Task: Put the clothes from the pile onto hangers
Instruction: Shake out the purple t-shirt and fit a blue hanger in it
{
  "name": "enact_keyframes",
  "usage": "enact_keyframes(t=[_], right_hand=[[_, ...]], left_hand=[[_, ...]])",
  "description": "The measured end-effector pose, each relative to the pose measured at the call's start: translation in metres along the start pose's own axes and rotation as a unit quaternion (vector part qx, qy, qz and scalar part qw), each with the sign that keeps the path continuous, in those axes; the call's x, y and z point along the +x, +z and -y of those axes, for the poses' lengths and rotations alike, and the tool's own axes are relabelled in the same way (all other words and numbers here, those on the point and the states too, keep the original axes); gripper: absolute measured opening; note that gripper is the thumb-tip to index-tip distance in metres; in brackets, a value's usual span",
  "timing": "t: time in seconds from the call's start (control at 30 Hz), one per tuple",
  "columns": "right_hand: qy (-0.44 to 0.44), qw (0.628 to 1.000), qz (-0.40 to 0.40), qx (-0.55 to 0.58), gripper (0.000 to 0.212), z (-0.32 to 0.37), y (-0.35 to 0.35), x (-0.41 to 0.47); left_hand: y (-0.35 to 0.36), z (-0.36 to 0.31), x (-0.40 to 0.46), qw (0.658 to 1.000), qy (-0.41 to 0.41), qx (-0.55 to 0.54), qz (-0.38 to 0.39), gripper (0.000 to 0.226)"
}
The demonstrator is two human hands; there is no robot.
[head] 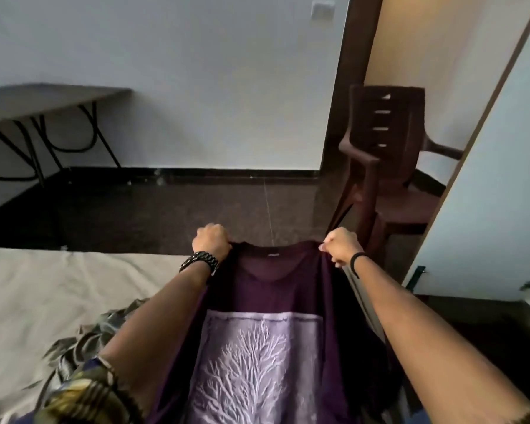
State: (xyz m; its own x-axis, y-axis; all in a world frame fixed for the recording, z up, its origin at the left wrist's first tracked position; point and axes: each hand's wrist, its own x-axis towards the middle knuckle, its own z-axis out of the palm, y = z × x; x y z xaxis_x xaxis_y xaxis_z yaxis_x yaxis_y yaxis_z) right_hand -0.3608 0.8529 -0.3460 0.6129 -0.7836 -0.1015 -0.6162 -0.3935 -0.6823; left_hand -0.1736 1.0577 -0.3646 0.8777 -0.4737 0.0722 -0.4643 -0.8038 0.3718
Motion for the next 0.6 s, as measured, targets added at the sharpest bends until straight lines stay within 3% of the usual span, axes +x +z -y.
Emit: enact_keyframes(t=[0.1, 0.2, 0.3, 0.4, 0.53, 0.6], right_hand=[[0.05, 0.992, -0.006, 0.118, 0.022, -0.004, 0.029, 0.022], [0.033, 0.996, 0.01, 0.084, 0.011, -0.021, 0.066, 0.04], [0.0, 0.997, 0.078, 0.03, 0.04, -0.039, 0.095, 0.035], [0.005, 0.989, 0.02, 0.149, 0.035, -0.05, 0.106, 0.027], [0.021, 0.97, 0.036, 0.24, 0.031, -0.033, 0.115, 0.006], [0.022, 0.947, 0.089, 0.308, 0.03, -0.009, 0.125, -0.018]], left_hand=[[0.017, -0.002, 0.007, 0.998, -0.032, -0.012, -0.043, 0.021], [0.051, 0.014, 0.011, 0.998, -0.05, -0.028, -0.018, 0.021], [0.087, 0.036, 0.002, 1.0, -0.015, -0.014, 0.016, 0.026], [0.1, 0.047, -0.01, 0.999, 0.028, -0.028, 0.003, 0.031], [0.09, 0.065, -0.033, 0.991, 0.066, -0.1, 0.06, 0.04], [0.075, 0.082, -0.051, 0.988, 0.067, -0.118, 0.076, 0.041]])
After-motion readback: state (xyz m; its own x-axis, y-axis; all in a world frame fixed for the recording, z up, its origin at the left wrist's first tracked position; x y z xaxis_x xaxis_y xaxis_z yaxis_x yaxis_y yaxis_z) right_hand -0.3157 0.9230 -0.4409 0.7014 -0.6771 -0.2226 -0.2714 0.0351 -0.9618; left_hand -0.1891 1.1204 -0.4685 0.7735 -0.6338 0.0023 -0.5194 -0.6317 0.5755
